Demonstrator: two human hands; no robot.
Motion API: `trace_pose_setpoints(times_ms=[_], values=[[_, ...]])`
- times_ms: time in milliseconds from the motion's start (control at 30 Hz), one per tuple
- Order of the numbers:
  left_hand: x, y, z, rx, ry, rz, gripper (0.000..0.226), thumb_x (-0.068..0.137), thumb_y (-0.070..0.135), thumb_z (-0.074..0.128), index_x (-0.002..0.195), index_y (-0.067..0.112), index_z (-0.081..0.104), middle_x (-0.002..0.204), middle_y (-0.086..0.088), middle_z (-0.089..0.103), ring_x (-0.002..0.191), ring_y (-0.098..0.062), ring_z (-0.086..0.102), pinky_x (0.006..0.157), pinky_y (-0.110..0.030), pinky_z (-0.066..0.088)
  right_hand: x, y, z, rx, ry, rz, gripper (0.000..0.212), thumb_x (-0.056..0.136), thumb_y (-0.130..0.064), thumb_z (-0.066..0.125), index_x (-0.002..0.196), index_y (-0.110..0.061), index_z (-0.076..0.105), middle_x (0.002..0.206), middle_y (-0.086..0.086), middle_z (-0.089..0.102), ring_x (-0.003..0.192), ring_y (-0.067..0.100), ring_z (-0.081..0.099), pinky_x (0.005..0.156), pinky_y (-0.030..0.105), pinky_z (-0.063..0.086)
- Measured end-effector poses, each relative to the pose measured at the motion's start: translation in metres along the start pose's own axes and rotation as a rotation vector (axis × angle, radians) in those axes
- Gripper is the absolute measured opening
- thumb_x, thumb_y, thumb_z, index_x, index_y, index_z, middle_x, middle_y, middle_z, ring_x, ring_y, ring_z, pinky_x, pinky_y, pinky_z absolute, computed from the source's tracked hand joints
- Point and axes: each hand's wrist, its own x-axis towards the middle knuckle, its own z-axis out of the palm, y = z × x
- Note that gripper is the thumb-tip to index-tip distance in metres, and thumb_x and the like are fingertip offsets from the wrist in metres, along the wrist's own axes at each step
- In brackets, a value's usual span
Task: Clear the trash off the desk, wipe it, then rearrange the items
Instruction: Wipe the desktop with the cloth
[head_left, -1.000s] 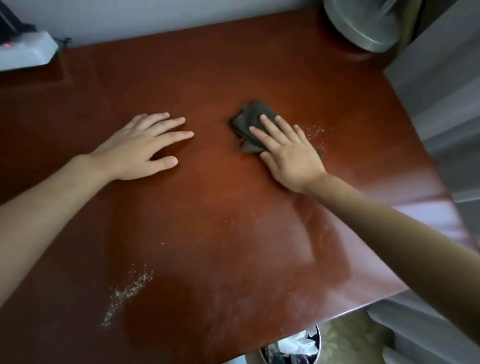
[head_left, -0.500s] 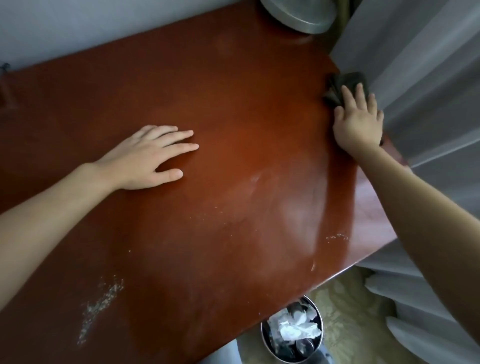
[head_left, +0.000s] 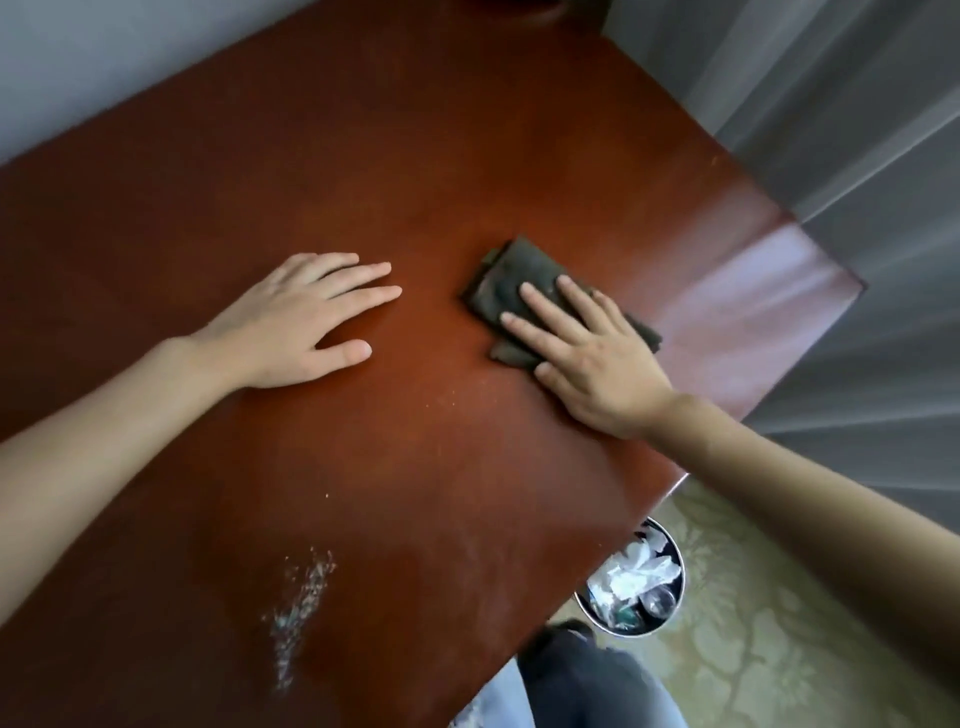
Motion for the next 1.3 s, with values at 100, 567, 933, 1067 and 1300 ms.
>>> trace_pose_setpoints(times_ms=[100,567,933,1067,1300], values=[[-0.013,0.009,0.005,0.015,-0.003,0.012,0.068,0.083,0.062,0.017,0.145,0.034,0.021,0.154,0.01,0.018,0.141,-0.015,0.011,0.112,-0.041,0.007,-0.028,-0.041,0.006,0.011,-0.019,-0.126,0.05,0.094,-0.037,0.031,0.142,-0.028,0.032,0.149,0.004,0.035,0.134,0.039,0.032,0.107,0.048,0.019],[-0.054,0.037,0.019,0.073,0.001,0.072,0.064,0.084,0.061,0.02,0.144,0.039,0.022,0.154,0.007,0.02,0.139,-0.019,0.017,0.112,-0.041,0.015,-0.057,-0.055,0.011,-0.04,-0.002,-0.068,0.051,0.092,-0.038,0.029,0.14,-0.025,0.039,0.147,0.004,0.038,0.133,0.033,0.038,0.104,0.048,0.031],[0.047,0.032,-0.005,0.152,-0.008,0.367,0.061,0.084,0.061,0.029,0.141,0.046,0.017,0.152,0.007,0.025,0.135,-0.019,0.022,0.109,-0.042,0.018,0.024,0.127,-0.016,0.053,0.104,0.63,0.049,0.099,-0.035,0.029,0.147,-0.032,0.02,0.157,-0.001,0.011,0.144,0.027,0.007,0.114,0.046,0.007],[0.058,0.029,-0.008,0.161,0.012,0.424,0.059,0.085,0.062,0.03,0.14,0.044,0.025,0.149,0.005,0.033,0.129,-0.02,0.031,0.103,-0.044,0.03,0.025,0.177,-0.02,0.078,0.147,0.842,0.05,0.098,-0.035,0.026,0.147,-0.03,0.021,0.157,0.003,0.014,0.141,0.032,0.015,0.113,0.047,0.013],[0.045,0.033,0.004,0.16,0.037,0.395,0.061,0.089,0.063,0.019,0.145,0.038,0.016,0.152,0.004,0.025,0.136,-0.021,0.023,0.111,-0.039,0.011,-0.034,0.141,-0.013,0.09,0.092,0.691,0.054,0.093,-0.042,0.025,0.146,-0.032,0.021,0.157,0.001,0.013,0.143,0.03,0.011,0.114,0.044,0.011]])
